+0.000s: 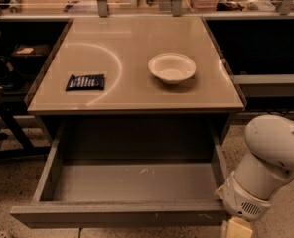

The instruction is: Open top drawer

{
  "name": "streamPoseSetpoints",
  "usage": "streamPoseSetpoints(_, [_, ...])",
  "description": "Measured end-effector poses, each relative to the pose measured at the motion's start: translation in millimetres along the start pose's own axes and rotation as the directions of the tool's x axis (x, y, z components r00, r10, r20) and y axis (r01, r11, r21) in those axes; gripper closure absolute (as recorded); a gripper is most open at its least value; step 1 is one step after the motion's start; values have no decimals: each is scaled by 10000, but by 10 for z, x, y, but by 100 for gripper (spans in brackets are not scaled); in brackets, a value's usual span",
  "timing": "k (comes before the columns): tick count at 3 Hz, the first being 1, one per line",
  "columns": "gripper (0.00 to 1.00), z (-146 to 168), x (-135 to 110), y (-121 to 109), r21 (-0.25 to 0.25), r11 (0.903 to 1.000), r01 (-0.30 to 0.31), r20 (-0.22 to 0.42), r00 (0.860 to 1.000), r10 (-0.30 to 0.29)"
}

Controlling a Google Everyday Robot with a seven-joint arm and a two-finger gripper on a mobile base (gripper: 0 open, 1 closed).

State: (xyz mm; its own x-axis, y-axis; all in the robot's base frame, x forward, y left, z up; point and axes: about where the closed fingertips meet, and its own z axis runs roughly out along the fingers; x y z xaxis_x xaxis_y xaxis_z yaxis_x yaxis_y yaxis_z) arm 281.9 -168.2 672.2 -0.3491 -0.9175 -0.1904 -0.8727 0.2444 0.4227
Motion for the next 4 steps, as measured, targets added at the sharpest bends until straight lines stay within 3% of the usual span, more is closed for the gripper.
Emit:
streamPoseSetpoints(1, [0, -51, 168, 295, -263, 9983, -522, 146, 9985, 525])
streamPoseSetpoints(2, [0, -51, 168, 294, -263, 9983, -521, 146, 9985, 525])
streamPoseSetpoints(3, [0, -312, 168, 241, 242, 9980, -581, 567, 9968, 567])
streamPoseSetpoints(4, [0, -1042, 545, 211, 1647, 9744, -1529, 1344, 9822, 1314])
